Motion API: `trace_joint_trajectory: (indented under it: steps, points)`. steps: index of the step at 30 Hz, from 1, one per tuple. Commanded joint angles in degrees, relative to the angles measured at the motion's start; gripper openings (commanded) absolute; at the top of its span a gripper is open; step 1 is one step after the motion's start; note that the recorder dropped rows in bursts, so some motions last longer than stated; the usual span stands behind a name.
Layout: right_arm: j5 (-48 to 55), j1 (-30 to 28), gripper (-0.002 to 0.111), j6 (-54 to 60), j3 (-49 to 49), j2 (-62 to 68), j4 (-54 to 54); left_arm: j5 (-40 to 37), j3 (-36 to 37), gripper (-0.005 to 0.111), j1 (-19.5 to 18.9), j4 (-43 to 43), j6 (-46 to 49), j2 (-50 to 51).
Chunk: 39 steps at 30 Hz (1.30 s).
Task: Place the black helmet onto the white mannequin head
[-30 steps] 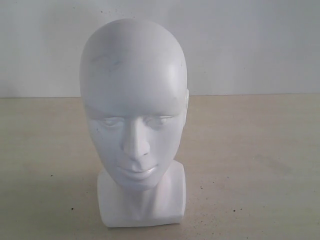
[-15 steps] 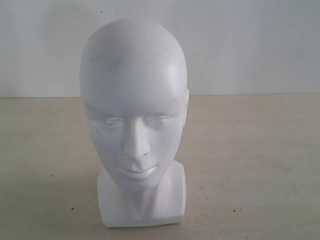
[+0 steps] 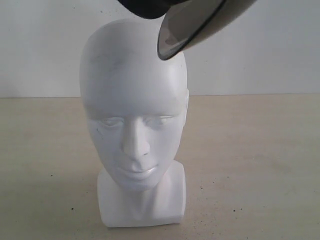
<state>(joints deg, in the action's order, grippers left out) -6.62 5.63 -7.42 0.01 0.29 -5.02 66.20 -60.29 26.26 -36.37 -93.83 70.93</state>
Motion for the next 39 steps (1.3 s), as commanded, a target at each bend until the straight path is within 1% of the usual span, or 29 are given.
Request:
trace_joint_trajectory:
  steps: [1,4,7,8,9,13,18,21,26,29,30,31,32,34,37,39]
  points:
    - [-4.6,-0.4,0.0,-2.35,-0.01,-0.29,-2.17,3.76,-1.66,0.005,0.28,4.5,2.25,-0.6]
    - [-8.55,-0.4,0.0,-3.12,-0.01,-0.29,-2.99,3.76,-1.66,0.005,0.28,4.23,3.73,-0.6]
    - [-15.3,-0.4,0.0,-6.71,-0.01,-0.29,-3.48,3.76,-1.66,0.005,0.28,4.08,3.9,-0.42]
    - [-15.96,-0.4,0.0,-7.79,-0.01,-0.29,-3.48,3.76,-1.66,0.005,0.28,4.08,3.99,-0.3]
    - [-14.84,-0.4,0.0,-8.5,-1.02,-0.29,-3.48,3.76,-1.66,0.005,0.28,3.75,4.14,-0.29]
    - [-3.79,-0.4,0.0,-8.79,-11.63,0.75,-0.04,3.76,-1.66,0.005,0.28,0.98,5.05,0.84]
    - [3.05,-0.4,0.0,-8.79,-26.93,9.69,1.66,3.76,-1.66,0.005,0.28,-0.07,5.05,3.22]
    - [9.98,-0.4,0.0,-8.04,-37.89,17.89,3.51,3.76,-1.66,0.005,0.28,-0.59,5.05,4.63]
    - [22.62,-0.4,0.0,0.05,-55.74,32.2,3.64,3.76,-1.66,0.005,0.28,-2.4,6.13,5.77]
    - [29.01,-0.4,0.0,6.95,-64.1,40.35,-0.65,3.76,-1.66,0.005,0.28,-3.69,9.12,5.77]
    - [32.42,-0.4,0.0,16.3,-68.71,45.37,-8.68,3.76,-1.66,0.005,0.28,-5.25,9.39,5.77]
    - [34.1,-0.4,0.0,20.83,-70.24,47.51,-13.41,3.76,-1.52,0.005,0.28,-6.11,9.83,5.77]
    - [37.15,-0.4,0.0,31.94,-73.37,50.82,-25.25,3.76,-0.84,0.005,0.17,-6.98,10.58,5.77]
    - [40.66,-0.4,0.0,47.16,-76.8,54.32,-38.83,3.76,0.39,0.005,-0.7,-6.13,10.82,5.77]
    - [38.59,-0.4,0.0,47.81,-79.43,54.98,-38.66,3.76,1.65,0.005,-2.08,-5.96,11.41,5.77]
    - [40.61,-0.4,0.0,47.81,-80.91,54.98,-38.21,3.76,1.9,0.005,-2.4,-4.04,13.12,5.77]
